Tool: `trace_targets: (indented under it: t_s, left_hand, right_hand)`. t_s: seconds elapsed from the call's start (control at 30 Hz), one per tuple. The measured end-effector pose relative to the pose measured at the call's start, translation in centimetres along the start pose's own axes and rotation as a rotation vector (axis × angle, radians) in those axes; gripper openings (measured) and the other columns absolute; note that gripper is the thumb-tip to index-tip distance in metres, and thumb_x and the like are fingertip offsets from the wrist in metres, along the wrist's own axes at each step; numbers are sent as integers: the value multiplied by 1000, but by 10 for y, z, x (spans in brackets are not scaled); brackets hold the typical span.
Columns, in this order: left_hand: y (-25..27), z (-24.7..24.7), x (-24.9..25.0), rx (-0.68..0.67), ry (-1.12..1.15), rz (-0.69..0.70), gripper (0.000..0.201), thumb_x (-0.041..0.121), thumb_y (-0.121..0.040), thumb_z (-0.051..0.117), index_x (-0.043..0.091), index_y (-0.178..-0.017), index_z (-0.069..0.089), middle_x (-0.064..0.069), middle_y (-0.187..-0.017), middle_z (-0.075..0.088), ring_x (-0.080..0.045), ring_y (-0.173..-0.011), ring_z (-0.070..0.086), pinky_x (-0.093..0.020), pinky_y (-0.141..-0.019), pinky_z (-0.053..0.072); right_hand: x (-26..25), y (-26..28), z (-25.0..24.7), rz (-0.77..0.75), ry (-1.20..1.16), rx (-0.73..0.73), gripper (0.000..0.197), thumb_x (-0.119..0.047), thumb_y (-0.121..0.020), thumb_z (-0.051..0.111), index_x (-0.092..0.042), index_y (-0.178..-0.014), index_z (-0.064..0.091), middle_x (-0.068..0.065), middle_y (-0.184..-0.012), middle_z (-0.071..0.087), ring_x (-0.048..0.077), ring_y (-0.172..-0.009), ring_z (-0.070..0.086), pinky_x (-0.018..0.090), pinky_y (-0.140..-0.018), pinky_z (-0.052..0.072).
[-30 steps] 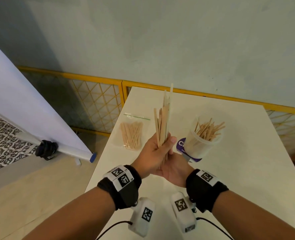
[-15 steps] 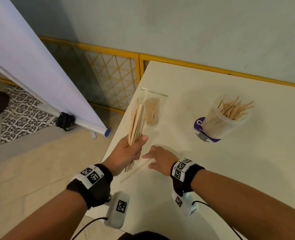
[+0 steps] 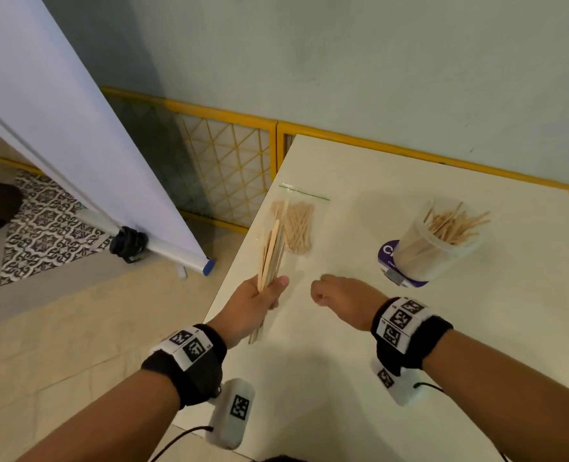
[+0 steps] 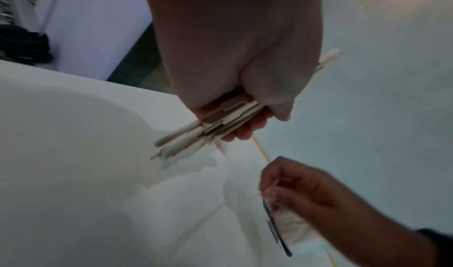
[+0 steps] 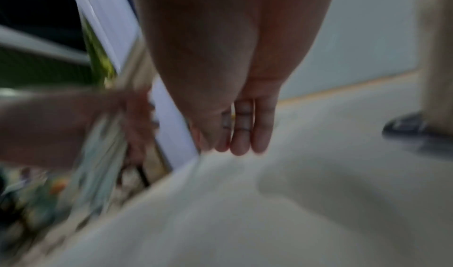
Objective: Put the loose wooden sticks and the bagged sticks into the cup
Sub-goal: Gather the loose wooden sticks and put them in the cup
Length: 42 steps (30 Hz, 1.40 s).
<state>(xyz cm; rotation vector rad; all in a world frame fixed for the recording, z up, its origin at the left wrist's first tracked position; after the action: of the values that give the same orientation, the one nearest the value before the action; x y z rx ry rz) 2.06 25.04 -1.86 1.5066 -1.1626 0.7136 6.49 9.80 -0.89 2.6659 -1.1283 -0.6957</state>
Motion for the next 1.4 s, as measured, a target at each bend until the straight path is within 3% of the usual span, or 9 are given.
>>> trace_targets:
  t_s: [0.1, 0.17, 0.27, 0.47, 0.7, 0.93, 1.03, 1.17, 1.4]
  left_hand:
    - [-12, 26, 22, -118, 52, 35, 58, 64, -85, 50, 14, -108, 64, -7, -104, 65, -22, -95, 59, -27, -89, 45]
    - [-16, 54, 47, -204, 165, 86, 45, 45, -95, 52, 7, -117, 61, -14, -114, 70, -24, -107, 66, -32, -98, 50]
    - [-19, 90, 80, -284, 292, 155, 29, 27, -100, 50, 1, -111, 57, -20, -98, 73, -24, -90, 71, -35, -87, 56]
    - [-21, 127, 119, -297, 222, 269, 25, 32, -99, 51, 11, -87, 47, -1, -63, 57, -12, -53, 52, -22, -55, 45]
    - [-23, 167, 132, -412, 243, 253, 26, 26, -100, 52, 10, -119, 45, -1, -59, 42, -13, -49, 39, -22, -49, 37]
    - [-26, 189, 134, -540, 290, 184, 21, 31, -98, 54, 11, -95, 46, 2, -58, 33, -11, -49, 32, -22, -51, 32]
    - [-28, 197, 138, -559, 277, 180, 26, 35, -95, 58, 13, -90, 45, 0, -60, 32, -12, -51, 31, -24, -52, 31]
    - [-35, 201, 151, -534, 256, 190, 24, 32, -93, 60, 13, -87, 47, 0, -61, 30, -13, -52, 30, -23, -51, 32]
    - [-45, 209, 164, -488, 306, 90, 29, 36, -97, 55, 18, -75, 47, -1, -60, 34, -13, -49, 27, -25, -50, 25]
  right_hand:
    - [14, 18, -51, 82, -227, 100, 12, -14, -94, 50, -9, -98, 61, -2, -92, 48, 18, -81, 53, 24, -75, 41]
    - [19, 31, -82, 103, -346, 219, 11, -13, -93, 54, -8, -98, 63, -3, -87, 53, 13, -77, 55, 14, -68, 42]
    - [35, 54, -109, 181, -511, 416, 9, -11, -90, 58, -15, -98, 60, -6, -78, 57, 11, -70, 59, 6, -60, 44]
    - [67, 99, -118, 251, -820, 583, 47, -4, -88, 60, -14, -131, 43, 5, -88, 62, 17, -82, 65, 21, -76, 53]
    - [89, 125, -124, 258, -791, 554, 46, -7, -85, 66, -15, -126, 48, 0, -85, 63, 12, -78, 65, 28, -80, 54]
    - [126, 141, -185, 289, -888, 802, 48, -37, -82, 51, -22, -127, 46, -1, -127, 54, 25, -109, 59, 40, -93, 47]
    - [120, 124, -213, 228, -820, 733, 43, -47, -89, 43, -22, -122, 54, 1, -127, 57, 19, -116, 55, 36, -100, 42]
    - [103, 102, -190, 259, -490, 447, 30, -24, -99, 39, -14, -110, 66, 1, -108, 68, 16, -101, 62, 27, -90, 46]
    - [111, 102, -177, 196, -448, 472, 32, -24, -99, 42, -11, -99, 71, -2, -99, 71, 9, -88, 63, 22, -80, 46]
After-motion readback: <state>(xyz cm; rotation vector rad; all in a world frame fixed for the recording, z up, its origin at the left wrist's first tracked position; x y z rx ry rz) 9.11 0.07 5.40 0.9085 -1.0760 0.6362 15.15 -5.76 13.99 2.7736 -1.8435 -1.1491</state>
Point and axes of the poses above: each hand's wrist, its own y-axis away from the middle knuckle, its own z-axis out of the palm, x = y × z, the point moved 7 cm from there along -y, towards the middle knuckle
